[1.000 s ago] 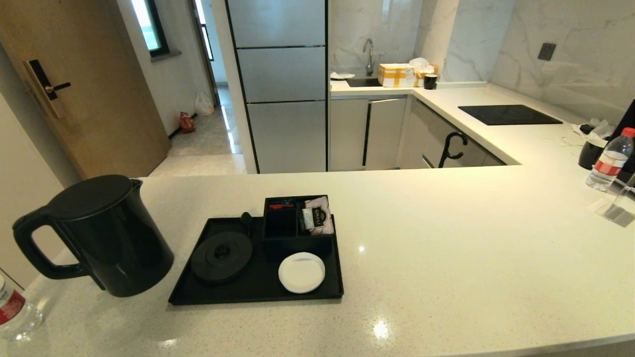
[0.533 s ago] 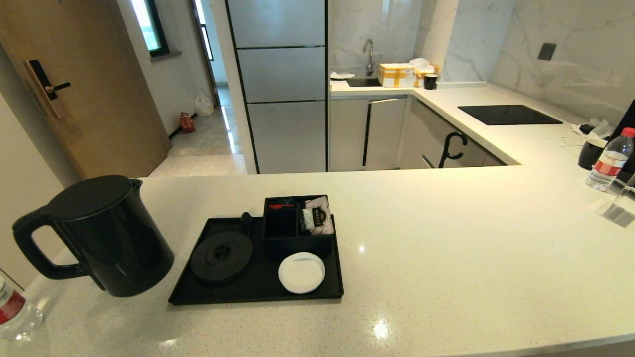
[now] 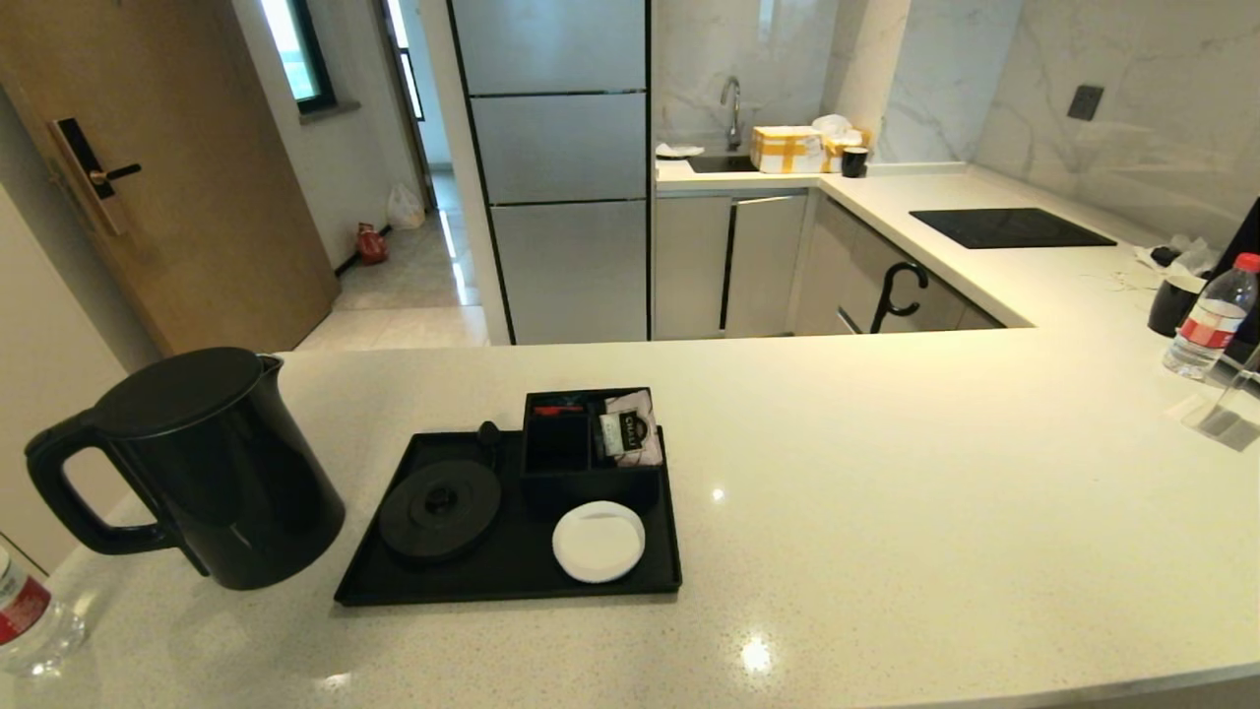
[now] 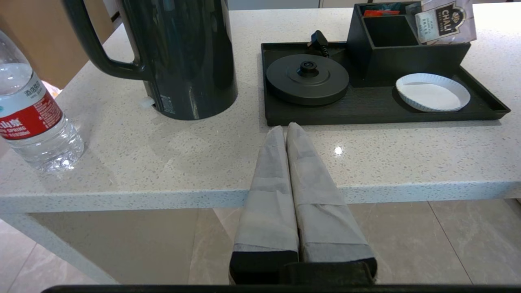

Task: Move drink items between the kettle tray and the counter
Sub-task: Pick up the tea bag

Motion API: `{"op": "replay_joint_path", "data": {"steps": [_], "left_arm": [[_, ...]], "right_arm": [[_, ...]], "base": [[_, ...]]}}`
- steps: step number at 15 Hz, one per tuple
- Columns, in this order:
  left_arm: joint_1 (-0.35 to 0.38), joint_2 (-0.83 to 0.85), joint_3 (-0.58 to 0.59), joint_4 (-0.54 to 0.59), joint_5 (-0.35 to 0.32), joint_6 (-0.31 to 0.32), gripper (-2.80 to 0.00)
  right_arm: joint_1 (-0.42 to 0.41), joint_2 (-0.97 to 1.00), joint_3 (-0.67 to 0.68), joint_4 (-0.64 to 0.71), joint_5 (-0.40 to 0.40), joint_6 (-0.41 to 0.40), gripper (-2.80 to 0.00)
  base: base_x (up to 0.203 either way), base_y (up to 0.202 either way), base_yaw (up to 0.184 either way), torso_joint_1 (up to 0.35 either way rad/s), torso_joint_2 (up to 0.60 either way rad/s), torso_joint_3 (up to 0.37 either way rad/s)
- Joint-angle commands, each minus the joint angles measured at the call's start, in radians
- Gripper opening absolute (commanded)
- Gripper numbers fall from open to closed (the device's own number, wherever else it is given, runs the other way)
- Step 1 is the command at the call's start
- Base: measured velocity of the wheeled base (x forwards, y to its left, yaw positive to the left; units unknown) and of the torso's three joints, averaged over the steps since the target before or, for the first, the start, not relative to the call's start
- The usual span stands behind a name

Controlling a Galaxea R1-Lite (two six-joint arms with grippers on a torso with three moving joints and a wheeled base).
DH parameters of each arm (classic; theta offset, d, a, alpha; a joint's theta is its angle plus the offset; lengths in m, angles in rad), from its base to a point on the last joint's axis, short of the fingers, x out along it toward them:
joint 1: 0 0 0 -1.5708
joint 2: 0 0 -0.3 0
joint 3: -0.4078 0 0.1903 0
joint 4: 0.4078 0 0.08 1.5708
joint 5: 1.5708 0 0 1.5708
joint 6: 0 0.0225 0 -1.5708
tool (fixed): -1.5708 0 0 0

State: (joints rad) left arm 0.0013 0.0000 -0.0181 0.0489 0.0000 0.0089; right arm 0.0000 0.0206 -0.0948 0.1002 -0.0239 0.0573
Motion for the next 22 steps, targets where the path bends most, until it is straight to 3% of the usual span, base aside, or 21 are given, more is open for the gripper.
{"op": "replay_joint_path", "data": {"steps": [1,6,10,13,16,18,22], "left_arm": [[0.000,-0.002,0.000,0.000,0.000,0.000,-2.80],[0.000,-0.002,0.000,0.000,0.000,0.000,-2.80],[0.000,-0.002,0.000,0.000,0.000,0.000,-2.80],[0.000,-0.002,0.000,0.000,0.000,0.000,-2.80],[0.000,-0.002,0.000,0.000,0.000,0.000,-2.80],[0.000,-0.002,0.000,0.000,0.000,0.000,-2.80],[0.000,-0.002,0.000,0.000,0.000,0.000,-2.80]], "right_arm": [[0.000,0.072,-0.131,0.060,0.001,0.020,-2.80],[0.005,0.511,-0.522,0.326,0.062,0.128,-2.80],[0.007,0.875,-0.660,0.380,0.285,0.173,-2.80],[0.030,1.186,-0.730,0.335,0.381,0.177,-2.80],[0.104,1.473,-0.843,0.255,0.422,0.204,-2.80],[0.211,1.614,-0.992,0.227,0.437,0.260,-2.80],[0.364,1.704,-1.150,0.207,0.447,0.310,-2.80]], "base": [[0.000,0.000,0.000,0.000,0.00,0.000],[0.000,0.000,0.000,0.000,0.00,0.000],[0.000,0.000,0.000,0.000,0.00,0.000],[0.000,0.000,0.000,0.000,0.00,0.000],[0.000,0.000,0.000,0.000,0.00,0.000],[0.000,0.000,0.000,0.000,0.00,0.000],[0.000,0.000,0.000,0.000,0.00,0.000]]}}
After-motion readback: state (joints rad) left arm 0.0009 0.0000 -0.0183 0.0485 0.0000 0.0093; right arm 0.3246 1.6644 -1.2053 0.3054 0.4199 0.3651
